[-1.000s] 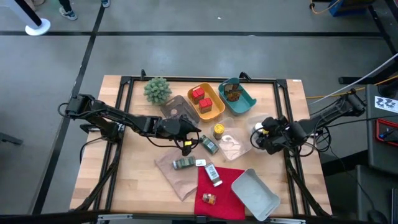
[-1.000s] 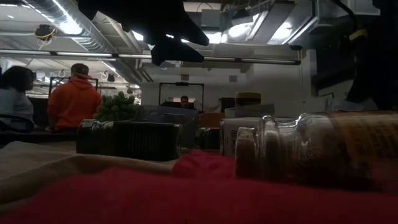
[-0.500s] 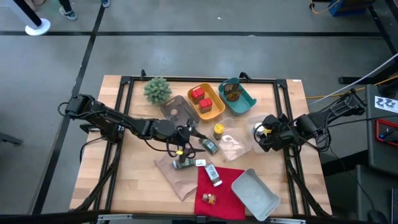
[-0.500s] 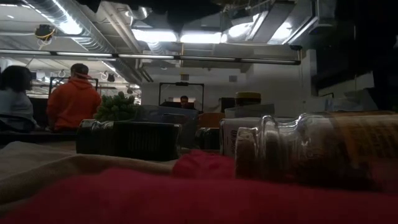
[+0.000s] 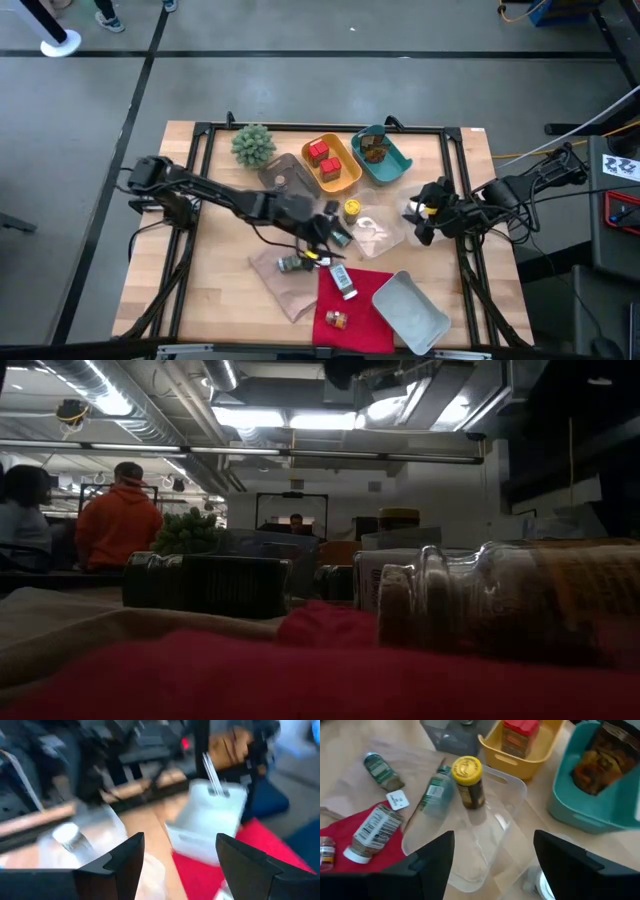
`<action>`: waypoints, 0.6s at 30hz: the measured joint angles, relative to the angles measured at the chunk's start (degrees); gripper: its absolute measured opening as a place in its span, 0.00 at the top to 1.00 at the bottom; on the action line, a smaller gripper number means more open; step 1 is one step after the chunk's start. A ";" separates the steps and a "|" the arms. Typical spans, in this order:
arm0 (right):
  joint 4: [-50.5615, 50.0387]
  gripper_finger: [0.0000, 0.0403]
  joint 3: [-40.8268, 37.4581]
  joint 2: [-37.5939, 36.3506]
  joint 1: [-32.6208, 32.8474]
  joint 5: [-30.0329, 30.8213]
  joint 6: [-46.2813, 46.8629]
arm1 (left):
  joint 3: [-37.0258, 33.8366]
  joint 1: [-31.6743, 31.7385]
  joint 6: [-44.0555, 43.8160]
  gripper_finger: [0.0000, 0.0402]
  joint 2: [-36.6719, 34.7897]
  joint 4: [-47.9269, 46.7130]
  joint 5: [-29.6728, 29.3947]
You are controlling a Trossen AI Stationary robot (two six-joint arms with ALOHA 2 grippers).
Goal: Sort spices by type
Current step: Put the white seasoning bottle into the right transparent bin
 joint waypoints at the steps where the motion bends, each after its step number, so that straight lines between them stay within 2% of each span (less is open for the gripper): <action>1: 0.39 0.33 0.00 0.00 0.01 -0.02 -0.58 | 2.04 0.00 0.80 0.43 1.56 -3.34 0.62; 8: 1.96 0.33 0.01 -0.01 0.00 -0.44 -2.14 | 12.90 -0.81 6.91 0.43 10.95 -20.41 3.23; 18: 1.98 0.33 0.02 0.00 0.00 -0.91 -2.11 | 14.80 -1.73 15.44 0.43 17.78 -24.95 3.58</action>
